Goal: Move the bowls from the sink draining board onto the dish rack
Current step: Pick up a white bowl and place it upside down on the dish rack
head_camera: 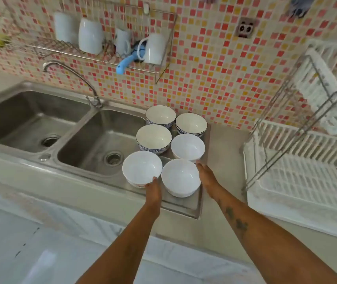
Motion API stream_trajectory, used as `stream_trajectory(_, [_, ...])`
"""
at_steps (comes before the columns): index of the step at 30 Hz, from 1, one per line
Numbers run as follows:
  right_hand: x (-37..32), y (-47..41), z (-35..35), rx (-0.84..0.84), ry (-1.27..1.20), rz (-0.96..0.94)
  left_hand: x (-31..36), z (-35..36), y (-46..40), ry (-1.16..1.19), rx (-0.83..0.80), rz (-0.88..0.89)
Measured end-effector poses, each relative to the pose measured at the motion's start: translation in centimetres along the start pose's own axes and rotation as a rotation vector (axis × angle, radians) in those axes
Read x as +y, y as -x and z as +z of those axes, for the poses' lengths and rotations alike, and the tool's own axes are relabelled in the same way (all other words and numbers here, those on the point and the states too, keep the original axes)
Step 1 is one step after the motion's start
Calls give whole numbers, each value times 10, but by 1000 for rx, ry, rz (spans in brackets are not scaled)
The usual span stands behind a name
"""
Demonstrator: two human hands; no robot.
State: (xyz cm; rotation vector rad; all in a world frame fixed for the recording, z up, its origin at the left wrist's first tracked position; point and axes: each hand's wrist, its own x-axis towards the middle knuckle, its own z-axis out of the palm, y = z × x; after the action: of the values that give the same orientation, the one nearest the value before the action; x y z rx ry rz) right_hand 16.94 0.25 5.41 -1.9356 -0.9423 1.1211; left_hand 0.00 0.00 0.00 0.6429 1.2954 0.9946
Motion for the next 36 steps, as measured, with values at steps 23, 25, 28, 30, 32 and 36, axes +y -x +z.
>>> stream_trajectory(23, [-69,41,-18,219,-293,-176,99,53,83,482,-76,-158])
stream_trajectory(25, [-110,58,-34,207,-314,-305,134,57,89,513,-101,-128])
stream_trajectory(28, [-167,91,-82,225,-358,-494,192,79,105,500,-235,-139])
stream_trajectory(30, [-194,111,-114,257,-397,-597,226,97,119,457,-475,-170])
stream_trajectory(32, [-210,130,-147,314,-426,-656,249,116,135,364,-743,-172])
stream_trajectory(36, [-216,160,-212,422,-484,-708,271,168,174,223,-1026,-141])
